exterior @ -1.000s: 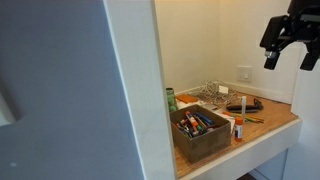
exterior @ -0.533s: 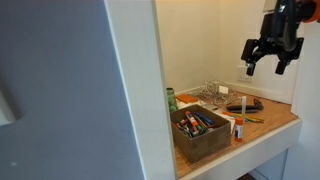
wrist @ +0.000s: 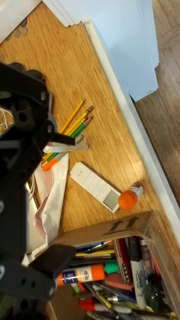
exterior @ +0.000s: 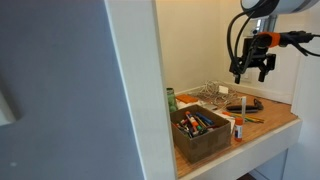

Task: Put the white object in the brown box

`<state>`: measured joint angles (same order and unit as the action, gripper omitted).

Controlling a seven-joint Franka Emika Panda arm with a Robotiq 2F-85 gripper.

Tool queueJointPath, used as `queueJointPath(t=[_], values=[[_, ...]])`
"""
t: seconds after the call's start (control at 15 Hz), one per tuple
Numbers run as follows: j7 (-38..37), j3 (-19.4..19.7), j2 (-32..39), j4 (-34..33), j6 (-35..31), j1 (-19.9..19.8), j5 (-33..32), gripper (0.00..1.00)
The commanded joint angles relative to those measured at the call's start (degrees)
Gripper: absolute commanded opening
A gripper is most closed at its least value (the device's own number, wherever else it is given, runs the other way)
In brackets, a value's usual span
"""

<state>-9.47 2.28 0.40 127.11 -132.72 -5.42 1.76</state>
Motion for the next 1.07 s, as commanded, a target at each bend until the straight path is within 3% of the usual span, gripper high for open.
queueJointPath(t=[0.0,0.13,0.2,0.67,1.0], values=[[2.5,1.6,8.0,-8.1,0.8,-0.2,0.8,1.00],[4.1,2.1,10.2,-11.0,2.8,-0.6,2.7,1.00],[1.8,2.1,7.1,-6.7,0.5,0.2,0.6,1.00],[2.9,2.5,9.9,-9.8,1.3,-0.1,1.3,1.00],[2.1,2.8,14.7,-15.1,6.2,-0.3,1.3,1.00]])
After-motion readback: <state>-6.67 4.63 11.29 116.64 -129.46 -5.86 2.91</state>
